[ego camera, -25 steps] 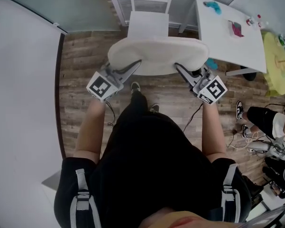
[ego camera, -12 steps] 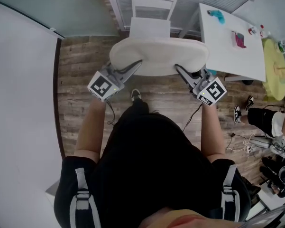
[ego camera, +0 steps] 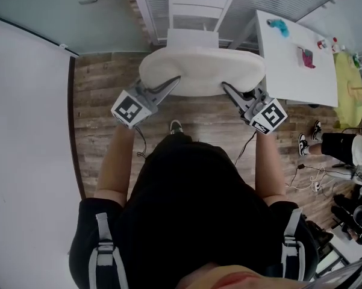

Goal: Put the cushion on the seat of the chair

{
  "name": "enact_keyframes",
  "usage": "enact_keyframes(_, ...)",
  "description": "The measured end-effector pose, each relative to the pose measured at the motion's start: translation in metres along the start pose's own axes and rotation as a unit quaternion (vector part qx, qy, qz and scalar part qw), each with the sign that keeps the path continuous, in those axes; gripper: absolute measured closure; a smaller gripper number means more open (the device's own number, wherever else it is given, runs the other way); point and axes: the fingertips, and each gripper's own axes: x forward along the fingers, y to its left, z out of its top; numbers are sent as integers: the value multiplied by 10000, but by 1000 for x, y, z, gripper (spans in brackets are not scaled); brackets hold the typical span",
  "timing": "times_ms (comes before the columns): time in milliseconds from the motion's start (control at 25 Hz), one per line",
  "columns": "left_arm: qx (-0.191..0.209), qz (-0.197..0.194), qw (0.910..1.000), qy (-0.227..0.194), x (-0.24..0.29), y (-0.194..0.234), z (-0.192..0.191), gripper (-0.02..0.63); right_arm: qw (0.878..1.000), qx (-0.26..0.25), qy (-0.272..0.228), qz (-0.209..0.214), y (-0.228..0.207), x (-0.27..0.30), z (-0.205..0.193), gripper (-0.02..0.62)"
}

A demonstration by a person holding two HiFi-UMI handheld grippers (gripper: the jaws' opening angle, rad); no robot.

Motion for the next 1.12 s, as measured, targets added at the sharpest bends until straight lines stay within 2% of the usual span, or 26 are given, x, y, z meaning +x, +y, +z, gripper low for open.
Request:
enact_keyframes(200,192,-162,9995,173,-4,19,-9,538,10000,64,21,-60,-7,18,-3,540)
enact_keyframes(640,132,-150,9997,169,22,51,-14,538,9999,95,36,-31,-47,30,-6,540)
enact_keyframes(800,185,-82,9994,279,42,64,-17,538,9999,146,-7,79,-72,31,-10,540)
enact_keyframes(1120,37,150,9993,340,93,104,-23,538,9993,205,23,306,-140,38,-16,540)
